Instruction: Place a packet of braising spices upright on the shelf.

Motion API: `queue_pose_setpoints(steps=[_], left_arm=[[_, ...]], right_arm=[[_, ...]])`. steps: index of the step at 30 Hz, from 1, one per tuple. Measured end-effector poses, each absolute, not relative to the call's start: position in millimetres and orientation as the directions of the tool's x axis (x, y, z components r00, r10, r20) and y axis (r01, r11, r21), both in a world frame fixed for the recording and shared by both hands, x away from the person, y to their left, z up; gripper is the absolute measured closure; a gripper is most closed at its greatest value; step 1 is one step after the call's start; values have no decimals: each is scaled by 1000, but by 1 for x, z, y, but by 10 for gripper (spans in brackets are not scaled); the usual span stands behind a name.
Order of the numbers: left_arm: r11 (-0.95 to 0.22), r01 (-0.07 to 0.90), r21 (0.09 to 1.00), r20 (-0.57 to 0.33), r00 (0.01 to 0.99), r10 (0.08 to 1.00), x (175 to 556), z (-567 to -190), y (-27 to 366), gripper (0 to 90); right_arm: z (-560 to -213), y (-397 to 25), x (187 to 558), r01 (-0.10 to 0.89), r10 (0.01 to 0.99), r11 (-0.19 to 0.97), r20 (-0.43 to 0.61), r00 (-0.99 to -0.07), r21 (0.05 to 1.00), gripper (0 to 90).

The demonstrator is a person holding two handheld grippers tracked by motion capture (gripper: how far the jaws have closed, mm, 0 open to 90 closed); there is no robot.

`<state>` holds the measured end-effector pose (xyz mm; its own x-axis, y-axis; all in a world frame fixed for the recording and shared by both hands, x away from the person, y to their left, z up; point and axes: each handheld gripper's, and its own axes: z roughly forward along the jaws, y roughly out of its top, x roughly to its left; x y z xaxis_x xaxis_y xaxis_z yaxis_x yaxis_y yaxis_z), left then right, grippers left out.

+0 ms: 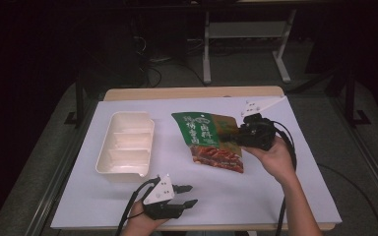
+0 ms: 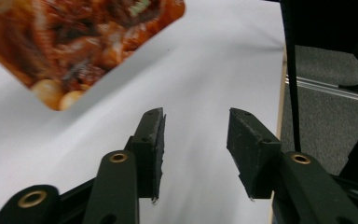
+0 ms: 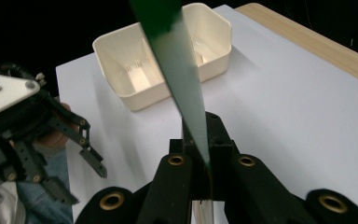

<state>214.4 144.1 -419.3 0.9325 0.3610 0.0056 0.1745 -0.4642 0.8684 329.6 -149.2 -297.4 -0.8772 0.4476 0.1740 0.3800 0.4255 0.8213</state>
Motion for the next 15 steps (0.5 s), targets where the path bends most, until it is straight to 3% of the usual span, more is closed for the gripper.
queue_pose_setpoints(steps=[15], left_arm=[[-449,174,876,-3,934,356,206,-420,164,459]], right_arm=[[-285,-101,350,366,456,414,158,-876,834,893]])
